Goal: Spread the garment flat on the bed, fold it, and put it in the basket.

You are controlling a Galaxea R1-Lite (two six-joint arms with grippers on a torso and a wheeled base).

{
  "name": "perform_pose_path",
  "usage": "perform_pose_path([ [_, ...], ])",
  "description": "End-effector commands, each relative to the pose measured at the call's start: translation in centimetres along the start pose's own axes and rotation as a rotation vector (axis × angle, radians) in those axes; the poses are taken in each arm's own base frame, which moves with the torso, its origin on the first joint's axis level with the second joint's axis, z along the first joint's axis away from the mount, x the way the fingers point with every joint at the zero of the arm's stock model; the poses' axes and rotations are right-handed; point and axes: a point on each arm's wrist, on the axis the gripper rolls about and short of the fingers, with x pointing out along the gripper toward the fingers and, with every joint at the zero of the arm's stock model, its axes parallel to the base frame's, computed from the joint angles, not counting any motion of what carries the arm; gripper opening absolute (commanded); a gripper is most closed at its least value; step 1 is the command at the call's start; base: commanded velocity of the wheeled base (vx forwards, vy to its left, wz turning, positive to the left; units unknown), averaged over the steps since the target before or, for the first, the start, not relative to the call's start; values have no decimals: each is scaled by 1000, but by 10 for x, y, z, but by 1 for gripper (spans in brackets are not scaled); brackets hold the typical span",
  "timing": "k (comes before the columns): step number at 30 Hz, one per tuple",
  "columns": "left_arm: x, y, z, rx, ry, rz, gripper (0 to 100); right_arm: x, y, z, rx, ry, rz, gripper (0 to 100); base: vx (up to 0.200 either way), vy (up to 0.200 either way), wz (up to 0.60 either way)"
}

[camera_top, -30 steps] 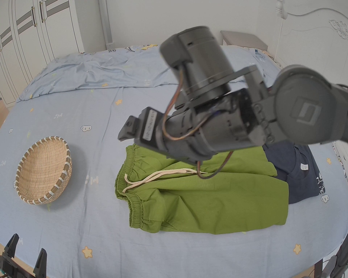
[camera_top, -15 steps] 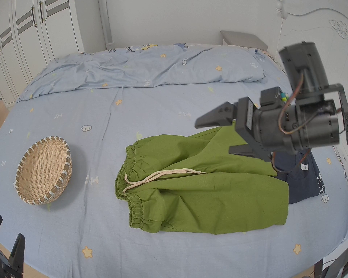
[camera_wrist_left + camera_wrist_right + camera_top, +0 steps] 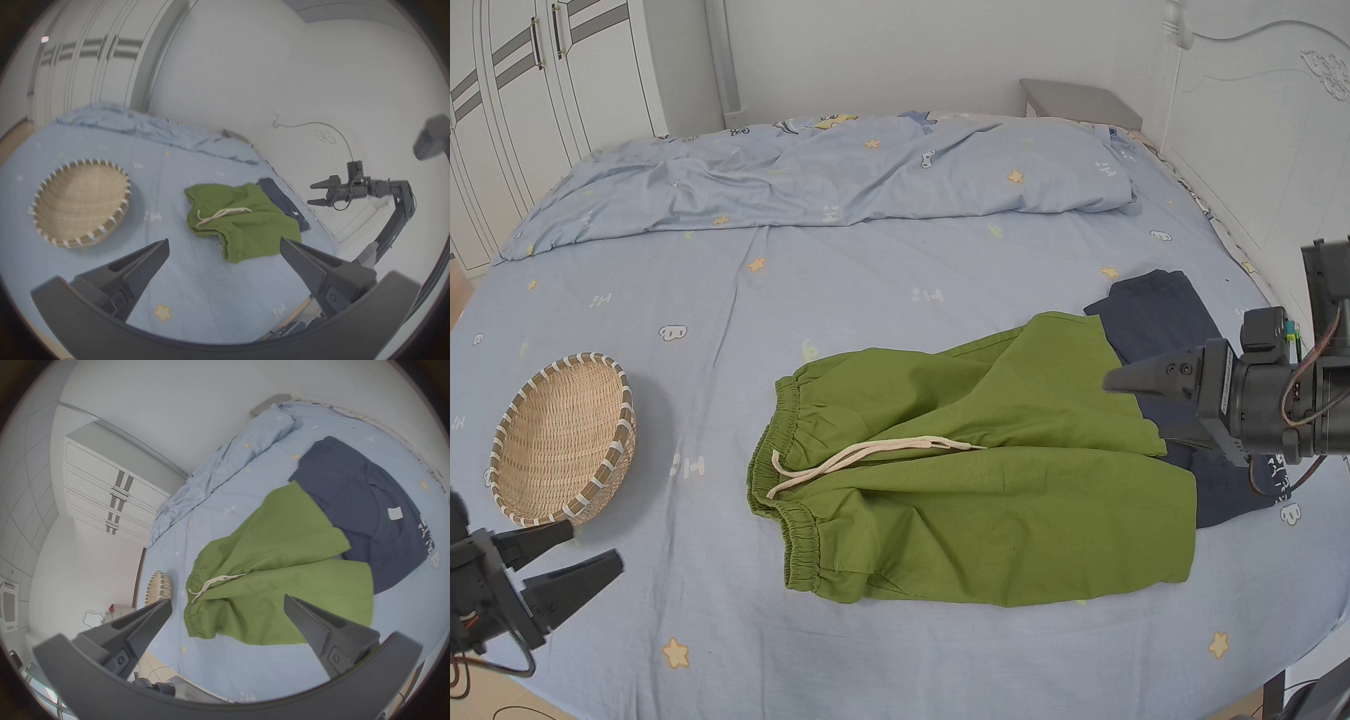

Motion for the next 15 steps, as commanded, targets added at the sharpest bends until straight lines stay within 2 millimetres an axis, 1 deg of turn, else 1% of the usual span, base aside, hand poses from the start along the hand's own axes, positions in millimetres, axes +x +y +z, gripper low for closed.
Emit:
perform_pose_path([
  [1,118,30,-15,-248,368,-92,100,-20,-49,-3,4,-95,-118,100,0,0,0],
  [2,132,35,-19,-251,385,-112,100,-20,-49,-3,-23,-104,-108,100,0,0,0],
  [3,139,36,-22,-252,392,-129,100,-20,-47,-2,-37,-109,-98,100,0,0,0],
  [7,150,30,-33,-246,455,-166,100,-18,-47,-2,-70,-106,-100,100,0,0,0],
  [9,150,30,-33,-246,455,-166,100,-18,-47,-2,-70,-106,-100,100,0,0,0],
  [10,158,36,-44,-260,509,-143,100,-10,-54,-5,-83,-76,-130,100,0,0,0],
  [15,171,36,-53,-257,559,-144,100,-6,-54,-7,-90,-71,-122,100,0,0,0],
])
